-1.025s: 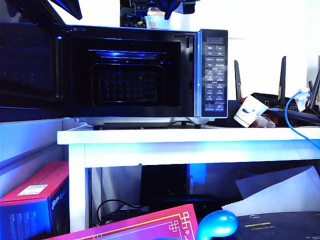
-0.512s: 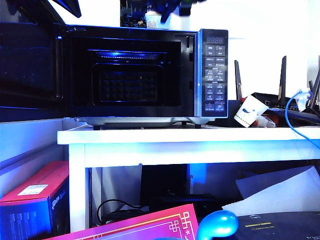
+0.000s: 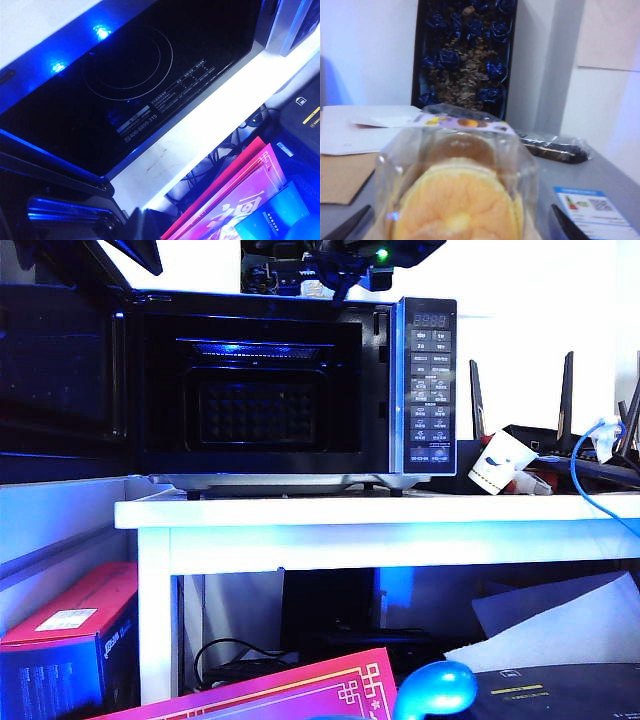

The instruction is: Open the microwave door, place the box of snacks from the top of the microwave inside, then close the microwave door.

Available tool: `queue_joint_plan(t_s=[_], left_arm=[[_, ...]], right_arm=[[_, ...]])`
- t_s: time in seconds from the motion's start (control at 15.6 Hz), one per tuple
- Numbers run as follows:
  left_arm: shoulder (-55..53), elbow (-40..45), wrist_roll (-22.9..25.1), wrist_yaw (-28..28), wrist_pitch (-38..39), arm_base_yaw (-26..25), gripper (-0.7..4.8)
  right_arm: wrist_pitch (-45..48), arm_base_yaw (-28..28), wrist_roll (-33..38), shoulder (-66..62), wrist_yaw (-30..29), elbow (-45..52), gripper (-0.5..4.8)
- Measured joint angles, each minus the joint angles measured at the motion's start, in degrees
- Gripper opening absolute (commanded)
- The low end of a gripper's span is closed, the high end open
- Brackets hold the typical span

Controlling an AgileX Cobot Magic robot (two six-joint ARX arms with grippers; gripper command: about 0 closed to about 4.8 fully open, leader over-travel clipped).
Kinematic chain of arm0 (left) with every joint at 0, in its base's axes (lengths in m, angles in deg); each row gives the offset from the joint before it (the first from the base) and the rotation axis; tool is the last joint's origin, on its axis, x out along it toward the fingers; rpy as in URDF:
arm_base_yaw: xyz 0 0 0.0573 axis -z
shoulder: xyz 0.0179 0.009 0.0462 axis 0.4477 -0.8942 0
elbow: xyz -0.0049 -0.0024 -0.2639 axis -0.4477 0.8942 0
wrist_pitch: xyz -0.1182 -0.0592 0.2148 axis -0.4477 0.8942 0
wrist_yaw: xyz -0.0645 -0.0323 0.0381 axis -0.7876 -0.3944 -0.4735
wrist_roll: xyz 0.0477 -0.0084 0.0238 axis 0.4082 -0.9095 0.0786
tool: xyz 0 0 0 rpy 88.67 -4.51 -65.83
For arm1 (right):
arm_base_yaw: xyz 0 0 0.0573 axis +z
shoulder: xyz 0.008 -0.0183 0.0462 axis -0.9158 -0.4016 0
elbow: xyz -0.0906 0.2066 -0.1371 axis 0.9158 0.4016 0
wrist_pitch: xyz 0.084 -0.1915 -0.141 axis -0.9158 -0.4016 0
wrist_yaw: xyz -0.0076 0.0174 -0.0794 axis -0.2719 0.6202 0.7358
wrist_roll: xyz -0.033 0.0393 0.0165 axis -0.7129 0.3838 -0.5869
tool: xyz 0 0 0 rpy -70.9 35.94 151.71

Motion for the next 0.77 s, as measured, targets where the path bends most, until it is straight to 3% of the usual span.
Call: queue_joint_plan(t_s=[0.77], left_arm=[[0.1, 0.0, 0.0, 0.0, 0.0, 0.0, -0.06]], right_arm=[[-1.7, -2.1, 3.5, 0.0, -6.0, 0.0, 4.79]])
